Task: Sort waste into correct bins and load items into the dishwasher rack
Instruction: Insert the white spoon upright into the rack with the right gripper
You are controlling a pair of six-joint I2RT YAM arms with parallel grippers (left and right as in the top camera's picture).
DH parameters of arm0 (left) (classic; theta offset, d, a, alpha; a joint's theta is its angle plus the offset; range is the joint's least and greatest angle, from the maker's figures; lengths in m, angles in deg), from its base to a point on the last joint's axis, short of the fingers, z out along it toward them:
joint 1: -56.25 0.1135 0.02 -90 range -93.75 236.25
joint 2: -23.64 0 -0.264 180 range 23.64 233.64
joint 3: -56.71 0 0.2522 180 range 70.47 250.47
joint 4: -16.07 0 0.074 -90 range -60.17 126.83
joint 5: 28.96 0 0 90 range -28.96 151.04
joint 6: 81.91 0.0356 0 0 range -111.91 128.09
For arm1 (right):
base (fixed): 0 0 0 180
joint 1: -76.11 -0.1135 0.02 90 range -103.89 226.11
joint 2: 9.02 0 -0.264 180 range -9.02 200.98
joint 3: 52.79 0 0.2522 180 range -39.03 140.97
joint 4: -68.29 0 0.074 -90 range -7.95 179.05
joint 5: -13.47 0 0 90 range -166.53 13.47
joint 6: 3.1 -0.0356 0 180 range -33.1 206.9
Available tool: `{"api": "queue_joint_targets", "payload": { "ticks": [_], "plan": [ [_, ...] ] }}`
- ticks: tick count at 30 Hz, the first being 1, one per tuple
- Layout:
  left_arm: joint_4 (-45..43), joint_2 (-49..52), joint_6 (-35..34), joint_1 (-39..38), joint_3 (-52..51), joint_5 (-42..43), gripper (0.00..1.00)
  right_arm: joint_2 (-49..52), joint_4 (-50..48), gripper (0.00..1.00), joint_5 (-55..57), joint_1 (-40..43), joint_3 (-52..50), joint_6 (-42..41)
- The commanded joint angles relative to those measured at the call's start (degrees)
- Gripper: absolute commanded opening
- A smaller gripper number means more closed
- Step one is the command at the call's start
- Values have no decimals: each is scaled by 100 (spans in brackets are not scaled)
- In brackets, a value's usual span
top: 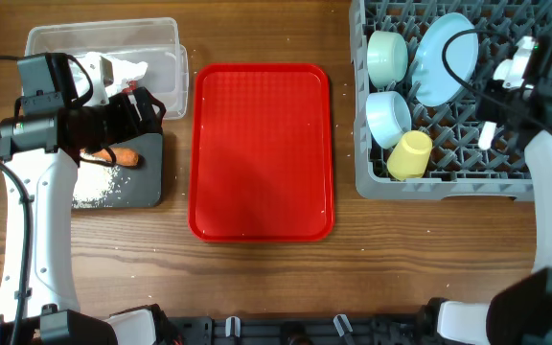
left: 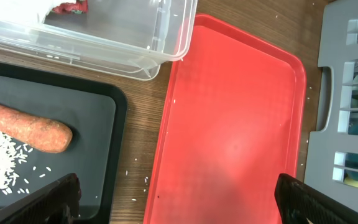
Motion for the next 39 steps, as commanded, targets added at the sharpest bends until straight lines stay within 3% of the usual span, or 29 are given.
{"api": "queue_joint_targets", "payload": {
  "ticks": [1,4,10,15,26,39],
  "plan": [
    [-13,-22,-15,22,98,-52,100,339,-57,5,-240,20,76,243],
    [-13,-22,-15,22,98,-52,100,555,-55,9,-260,20,76,264],
    [-13,-22,-15,22,98,-52,100,793,-50,38,-588,20,76,262],
    [-13,-22,-15,22,98,-52,100,787,-76,48,-662,20,79,144],
    [-13,-22,-15,22,98,-52,100,343,-68,52,-1456,20,92,-37],
    [-13,-22,-15,22,98,-52,100,-743,31,54,-3377,-262,92,-9]
  ]
}}
